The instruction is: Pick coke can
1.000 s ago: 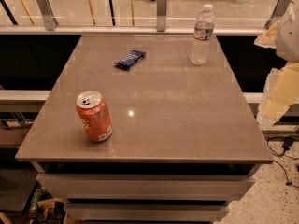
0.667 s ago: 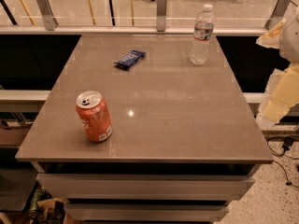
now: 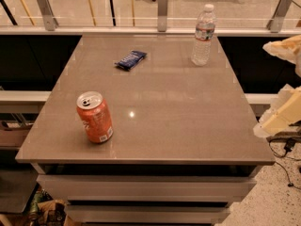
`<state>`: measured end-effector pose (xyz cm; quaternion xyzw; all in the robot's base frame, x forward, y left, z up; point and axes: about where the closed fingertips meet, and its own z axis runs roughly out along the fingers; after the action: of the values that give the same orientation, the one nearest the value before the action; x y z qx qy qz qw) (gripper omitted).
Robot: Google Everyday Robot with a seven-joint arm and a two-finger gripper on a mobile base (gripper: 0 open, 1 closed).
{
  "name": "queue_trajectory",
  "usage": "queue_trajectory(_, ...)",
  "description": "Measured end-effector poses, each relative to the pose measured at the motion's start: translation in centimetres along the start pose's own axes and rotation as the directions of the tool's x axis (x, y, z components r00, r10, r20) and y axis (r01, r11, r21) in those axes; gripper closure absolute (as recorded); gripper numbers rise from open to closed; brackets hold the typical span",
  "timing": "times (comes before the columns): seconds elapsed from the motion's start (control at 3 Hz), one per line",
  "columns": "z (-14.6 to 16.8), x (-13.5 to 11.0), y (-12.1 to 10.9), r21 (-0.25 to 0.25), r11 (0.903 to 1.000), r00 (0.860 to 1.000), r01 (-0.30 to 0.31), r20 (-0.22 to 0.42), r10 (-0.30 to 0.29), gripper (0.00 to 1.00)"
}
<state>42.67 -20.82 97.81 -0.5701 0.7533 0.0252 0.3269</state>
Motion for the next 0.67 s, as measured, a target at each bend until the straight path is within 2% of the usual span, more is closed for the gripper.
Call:
queue_trajectory(0.33,1.5,-0.8,0.6,0.009,0.9998,0.987,0.015,0.161,-0.016,0.0)
queue_trajectory(0.67,3.0,-2.9,1.4,-0.015,0.9994,0.941,0.03,0.339,-0.023,0.0)
